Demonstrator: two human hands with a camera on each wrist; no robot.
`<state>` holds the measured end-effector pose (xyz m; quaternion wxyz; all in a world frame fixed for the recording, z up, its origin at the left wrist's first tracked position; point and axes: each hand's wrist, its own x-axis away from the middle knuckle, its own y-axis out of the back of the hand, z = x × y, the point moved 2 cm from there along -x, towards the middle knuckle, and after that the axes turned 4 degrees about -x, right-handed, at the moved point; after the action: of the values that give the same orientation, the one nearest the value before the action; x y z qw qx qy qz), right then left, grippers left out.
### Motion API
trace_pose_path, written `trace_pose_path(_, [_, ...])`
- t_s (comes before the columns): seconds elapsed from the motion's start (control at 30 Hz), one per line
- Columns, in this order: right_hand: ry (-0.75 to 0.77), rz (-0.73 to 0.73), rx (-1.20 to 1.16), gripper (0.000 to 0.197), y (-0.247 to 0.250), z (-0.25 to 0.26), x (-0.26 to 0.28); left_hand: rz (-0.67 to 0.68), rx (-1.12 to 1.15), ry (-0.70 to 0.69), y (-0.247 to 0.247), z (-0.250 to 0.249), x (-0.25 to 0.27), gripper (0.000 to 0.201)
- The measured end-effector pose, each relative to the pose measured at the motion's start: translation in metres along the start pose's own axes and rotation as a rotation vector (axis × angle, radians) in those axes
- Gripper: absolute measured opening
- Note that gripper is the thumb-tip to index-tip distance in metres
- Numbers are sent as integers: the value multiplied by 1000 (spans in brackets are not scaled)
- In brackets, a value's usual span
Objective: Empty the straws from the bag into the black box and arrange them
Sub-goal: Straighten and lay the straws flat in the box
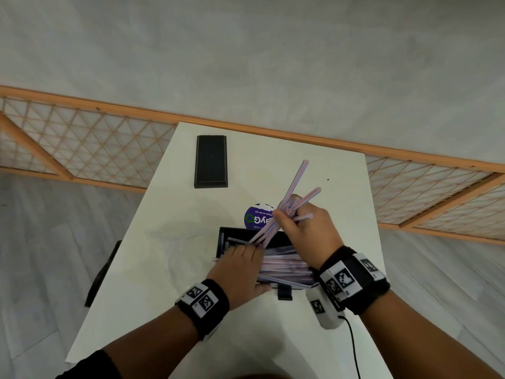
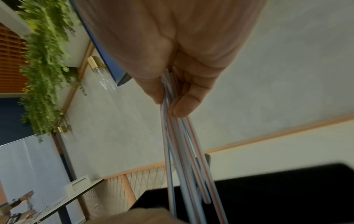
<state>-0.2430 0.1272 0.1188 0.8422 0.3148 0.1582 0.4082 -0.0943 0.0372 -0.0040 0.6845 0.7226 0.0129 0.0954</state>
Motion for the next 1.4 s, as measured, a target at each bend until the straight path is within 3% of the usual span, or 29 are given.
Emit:
trace_pose_path(0.33, [199,23,147,25,46,23,12,-134,204,72,13,1,2,98])
trace_pose_path(0.53, [252,323,472,18,44,37,5,-123,298,145,23,4,7,92])
trace_pose_path(0.6, [216,410,523,6,33,40,3,-152,388,190,27,7,11,85])
trace_pose_path(0.77, [152,540,546,18,-10,25,-9,-320,854,302,39,25,24,61])
trace_pose_path(0.9, [164,555,502,20,-38,14,-15,-338,1371,381,34,29,31,85])
trace_pose_path(1.03, [138,589,506,29,-61,3,-14,-549,1656,513,37,27,28,86])
trace_pose_path(1.1, [114,584,520,32,-66,-4,-12,-645,1700,618,46,28,26,77])
trace_pose_path(1.2, [72,561,563,40,-68,-14,-9,-732,1653,684,55,31,24,82])
trace_pose_path(1.3, [34,563,574,37,-66,-22,-7,-760,1539,651,59,31,26,84])
trace_pose_path(1.4, [7,573,567,23,-63,-22,-10,-695,1441,541,57,32,27,73])
